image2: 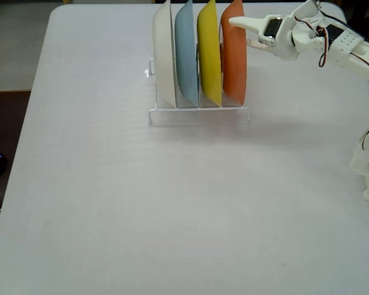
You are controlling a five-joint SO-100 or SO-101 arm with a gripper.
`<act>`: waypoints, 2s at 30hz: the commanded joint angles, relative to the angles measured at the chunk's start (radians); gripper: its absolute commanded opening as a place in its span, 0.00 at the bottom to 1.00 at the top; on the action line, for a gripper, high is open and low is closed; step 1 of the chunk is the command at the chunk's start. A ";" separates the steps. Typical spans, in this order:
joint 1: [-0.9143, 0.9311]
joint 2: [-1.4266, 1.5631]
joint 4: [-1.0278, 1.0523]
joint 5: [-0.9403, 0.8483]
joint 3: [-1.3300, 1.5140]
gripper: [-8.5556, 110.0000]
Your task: Can you put the plate away?
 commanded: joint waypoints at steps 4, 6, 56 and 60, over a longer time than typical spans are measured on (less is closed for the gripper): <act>-0.018 0.143 0.032 0.006 -0.009 0.48; -0.028 0.207 0.025 0.003 0.011 0.49; -0.692 1.312 0.008 0.563 1.187 0.07; -0.692 1.312 0.002 0.571 1.218 0.07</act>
